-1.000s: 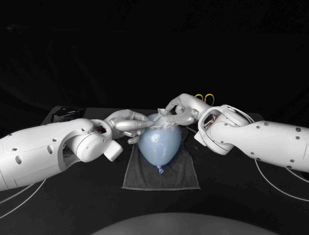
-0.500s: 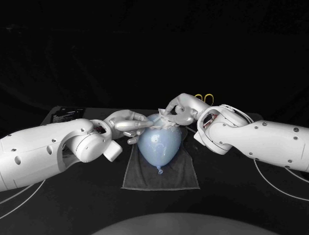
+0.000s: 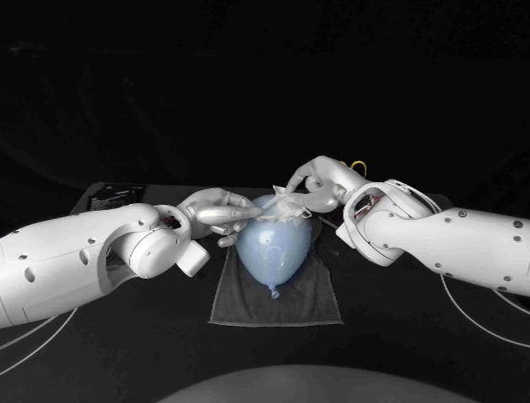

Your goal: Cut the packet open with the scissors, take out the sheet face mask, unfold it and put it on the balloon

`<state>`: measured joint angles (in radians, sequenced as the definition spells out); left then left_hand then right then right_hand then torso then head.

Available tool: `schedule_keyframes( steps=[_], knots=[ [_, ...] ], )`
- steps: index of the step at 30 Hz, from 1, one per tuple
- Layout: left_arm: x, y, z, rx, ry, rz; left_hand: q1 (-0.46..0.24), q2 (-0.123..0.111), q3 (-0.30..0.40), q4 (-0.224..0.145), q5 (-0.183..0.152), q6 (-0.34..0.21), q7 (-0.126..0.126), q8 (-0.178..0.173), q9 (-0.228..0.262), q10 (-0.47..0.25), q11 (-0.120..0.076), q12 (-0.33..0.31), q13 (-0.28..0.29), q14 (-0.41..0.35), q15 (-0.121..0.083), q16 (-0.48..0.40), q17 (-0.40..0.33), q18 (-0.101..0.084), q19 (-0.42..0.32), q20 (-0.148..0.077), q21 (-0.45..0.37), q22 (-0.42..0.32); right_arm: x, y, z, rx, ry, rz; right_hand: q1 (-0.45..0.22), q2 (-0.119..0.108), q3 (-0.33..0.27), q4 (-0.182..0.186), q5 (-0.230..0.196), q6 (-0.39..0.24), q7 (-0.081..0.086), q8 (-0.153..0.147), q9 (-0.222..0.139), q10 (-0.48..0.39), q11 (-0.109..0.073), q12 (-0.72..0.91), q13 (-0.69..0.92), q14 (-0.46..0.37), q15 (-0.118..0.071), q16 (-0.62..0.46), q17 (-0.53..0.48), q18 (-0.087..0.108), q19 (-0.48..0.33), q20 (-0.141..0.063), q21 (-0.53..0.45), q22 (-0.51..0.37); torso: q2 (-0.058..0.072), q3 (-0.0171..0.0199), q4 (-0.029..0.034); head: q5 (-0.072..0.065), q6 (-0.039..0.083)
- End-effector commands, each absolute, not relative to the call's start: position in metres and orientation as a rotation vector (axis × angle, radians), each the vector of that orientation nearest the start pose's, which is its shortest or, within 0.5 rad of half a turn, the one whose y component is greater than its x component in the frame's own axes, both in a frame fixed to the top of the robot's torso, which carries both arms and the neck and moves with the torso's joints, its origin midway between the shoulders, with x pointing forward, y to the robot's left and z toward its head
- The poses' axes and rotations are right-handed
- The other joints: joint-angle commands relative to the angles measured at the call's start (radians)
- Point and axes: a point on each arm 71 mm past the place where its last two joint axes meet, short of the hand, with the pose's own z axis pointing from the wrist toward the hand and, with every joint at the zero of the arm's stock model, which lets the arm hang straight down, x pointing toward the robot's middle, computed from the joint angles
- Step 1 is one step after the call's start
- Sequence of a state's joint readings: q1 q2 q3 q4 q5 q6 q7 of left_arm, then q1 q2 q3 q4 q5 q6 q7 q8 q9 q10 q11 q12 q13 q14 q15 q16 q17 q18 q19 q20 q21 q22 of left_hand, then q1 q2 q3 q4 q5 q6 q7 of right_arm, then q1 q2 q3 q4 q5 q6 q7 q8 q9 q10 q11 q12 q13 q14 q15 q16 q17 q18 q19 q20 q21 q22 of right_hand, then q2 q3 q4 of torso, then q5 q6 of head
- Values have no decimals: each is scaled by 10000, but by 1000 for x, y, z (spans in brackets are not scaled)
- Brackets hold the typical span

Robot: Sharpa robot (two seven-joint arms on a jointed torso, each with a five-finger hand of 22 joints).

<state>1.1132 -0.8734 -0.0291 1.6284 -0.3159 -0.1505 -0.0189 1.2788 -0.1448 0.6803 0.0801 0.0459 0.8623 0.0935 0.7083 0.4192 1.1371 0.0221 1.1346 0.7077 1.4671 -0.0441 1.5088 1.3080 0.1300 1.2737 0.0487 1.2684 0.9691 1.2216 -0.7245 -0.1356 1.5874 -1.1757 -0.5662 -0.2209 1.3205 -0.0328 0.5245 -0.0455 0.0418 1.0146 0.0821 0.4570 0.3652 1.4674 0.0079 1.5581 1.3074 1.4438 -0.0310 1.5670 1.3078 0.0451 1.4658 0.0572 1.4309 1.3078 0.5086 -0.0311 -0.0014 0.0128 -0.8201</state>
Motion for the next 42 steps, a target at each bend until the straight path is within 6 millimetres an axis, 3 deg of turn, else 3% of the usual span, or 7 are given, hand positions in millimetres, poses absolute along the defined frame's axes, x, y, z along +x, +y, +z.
schedule_keyframes(
  steps=[1, 23, 25, 27, 32, 38, 42],
  knots=[
    [442, 182, -228, -9506, 20200, -13663, 13, 132, 868, -834, 34, -61, 42, 70, 215, -7, -38, -21, 10, 489, -12, 48, 637, -122, -51, 16, 6, 2, 467, -149, -192, 3030, 15907, 8311, -140, 28, 87, -9, 70, 43, -62, 97, 432, 980, -70, 53, 2562, 1270, -299, 38, 2630, -165, 585, -101, 64, 2252, 0, -3, -4, 14, 7],
    [445, 187, -228, -9645, 20045, -13485, 1, 136, 878, -841, 34, -68, 41, 77, 229, -11, -38, -25, 9, 490, -12, 49, 643, -121, -56, 18, 6, 1, 463, -178, -195, 4635, 16347, 8061, -232, 13, 240, -51, 69, 1, -66, 176, 483, 935, -77, -11, 2502, 1270, -308, 38, 2630, -144, 549, -113, -38, 2222, 8, -1, 6, -16, 28],
    [445, 188, -228, -9571, 19978, -13464, -55, 138, 881, -821, 34, -167, 68, 55, 244, -268, -12, -241, -329, 470, 5, 32, 589, -103, -119, 26, -48, -99, 462, -176, -195, 4630, 16408, 8133, -232, 13, 240, -51, 69, 1, -66, 176, 483, 935, -77, -11, 2502, 1270, -308, 38, 2630, -144, 549, -113, -38, 2222, 4, -5, 1, -26, 43],
    [445, 188, -227, -9354, 19896, -13416, -217, 141, 737, -750, 30, -569, 207, -92, 236, -1318, 125, -987, -1522, 407, 119, -13, 443, -67, -299, 97, -192, -343, 460, -174, -195, 4601, 16474, 8231, -246, 11, 264, -56, 69, -5, -67, 189, 490, 924, -78, -26, 2487, 1270, -309, 38, 2630, -138, 540, -114, -63, 2215, 3, -7, 1, -27, 43],
    [446, 188, -226, -8362, 19779, -13091, -849, -511, -239, -334, 21, -1671, 792, -1013, -240, -2090, 649, -1014, -1467, -88, 584, -352, -483, 222, -1498, 486, -1328, -2149, 457, -167, -194, 4524, 16596, 8473, -258, 11, 279, -59, 68, -11, -67, 196, 495, 919, -78, -33, 2481, 1270, -309, 38, 2630, -136, 536, -115, -74, 2211, 3, -8, 7, -37, 48],
    [446, 196, -226, -6702, 20002, -12115, -952, -1161, -1588, -98, 27, -2278, 961, -1132, -390, -2576, 861, -980, -1471, -583, 798, -676, -1246, 472, -2258, 758, -2253, -3395, 453, -161, -193, 4467, 16633, 8673, -258, 11, 279, -59, 68, -11, -67, 196, 495, 919, -78, -33, 2481, 1270, -309, 38, 2630, -136, 536, -115, -74, 2211, 7, -12, 11, -65, 31],
    [446, 203, -227, -6148, 20228, -11607, -701, -1117, -2649, 136, -4, -2587, 1031, -993, -417, -2722, 921, -929, -1500, -693, 862, -739, -1382, 512, -2331, 825, -2522, -3692, 452, -160, -193, 4474, 16597, 8718, -258, 11, 279, -59, 68, -11, -67, 196, 495, 919, -78, -33, 2481, 1270, -309, 38, 2630, -136, 536, -115, -74, 2211, 3, -15, 16, -77, 16]
  ],
)
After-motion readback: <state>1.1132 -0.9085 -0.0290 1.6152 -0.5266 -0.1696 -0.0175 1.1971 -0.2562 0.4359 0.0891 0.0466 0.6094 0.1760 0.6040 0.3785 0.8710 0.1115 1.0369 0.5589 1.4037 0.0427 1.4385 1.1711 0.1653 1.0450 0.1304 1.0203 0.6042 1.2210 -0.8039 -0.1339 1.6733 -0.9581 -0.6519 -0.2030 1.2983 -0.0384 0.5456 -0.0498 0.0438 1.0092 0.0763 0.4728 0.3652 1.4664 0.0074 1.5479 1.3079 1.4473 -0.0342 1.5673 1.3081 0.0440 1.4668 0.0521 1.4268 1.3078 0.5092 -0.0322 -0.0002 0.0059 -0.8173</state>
